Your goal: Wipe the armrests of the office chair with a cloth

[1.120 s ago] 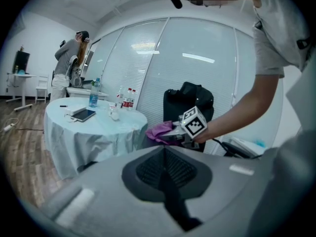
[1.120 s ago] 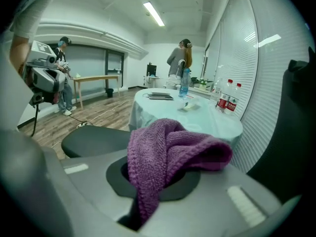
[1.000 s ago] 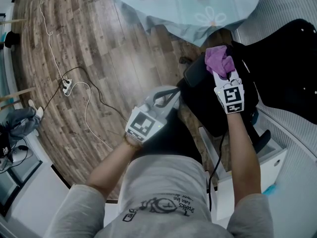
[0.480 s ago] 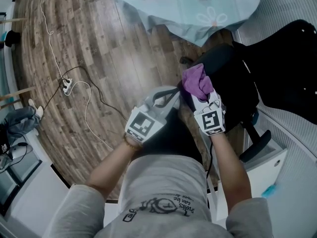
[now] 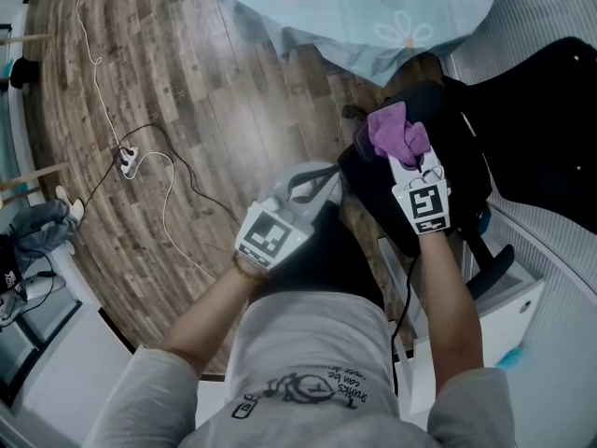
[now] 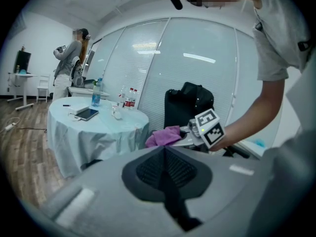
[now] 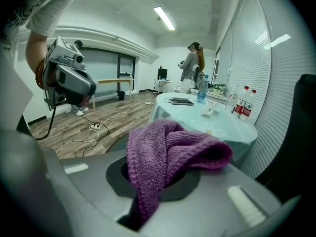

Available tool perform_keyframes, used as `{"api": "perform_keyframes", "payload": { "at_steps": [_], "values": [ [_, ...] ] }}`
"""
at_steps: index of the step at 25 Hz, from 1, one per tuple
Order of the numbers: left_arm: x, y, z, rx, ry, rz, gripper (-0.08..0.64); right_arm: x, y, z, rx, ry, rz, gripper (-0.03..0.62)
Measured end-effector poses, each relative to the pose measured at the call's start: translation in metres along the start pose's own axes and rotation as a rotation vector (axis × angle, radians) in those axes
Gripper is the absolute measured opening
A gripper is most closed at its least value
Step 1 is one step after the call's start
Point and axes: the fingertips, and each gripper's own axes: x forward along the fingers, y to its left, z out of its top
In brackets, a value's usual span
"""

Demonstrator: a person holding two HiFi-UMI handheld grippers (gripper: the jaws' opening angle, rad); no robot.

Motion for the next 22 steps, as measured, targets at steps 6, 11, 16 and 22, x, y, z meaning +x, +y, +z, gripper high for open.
{"api": "perform_keyframes", "payload": {
  "at_steps": [6,11,16,22],
  "values": [
    [-0.006,0.004,-0.004,-0.007,0.006,0.004,0.003,0.000,-0.076,-0.018,0.018,0.029,-0.091,0.028],
    [-0.007,0.004,-0.003,-0.011,-0.001,0.004,0.003,-0.005,-0.148,-0.038,0.054,0.057,-0.170,0.028],
    [-0.007,0.005,-0.003,-0.012,0.001,0.004,0.002,-0.005,-0.195,-0.093,0.092,0.285,-0.233,0.028],
    [-0.008,0.010,-0.003,-0.012,0.002,0.011,0.003,-0.010,-0.185,-0.099,0.194,0.193,-0.244,0.028]
  ]
}}
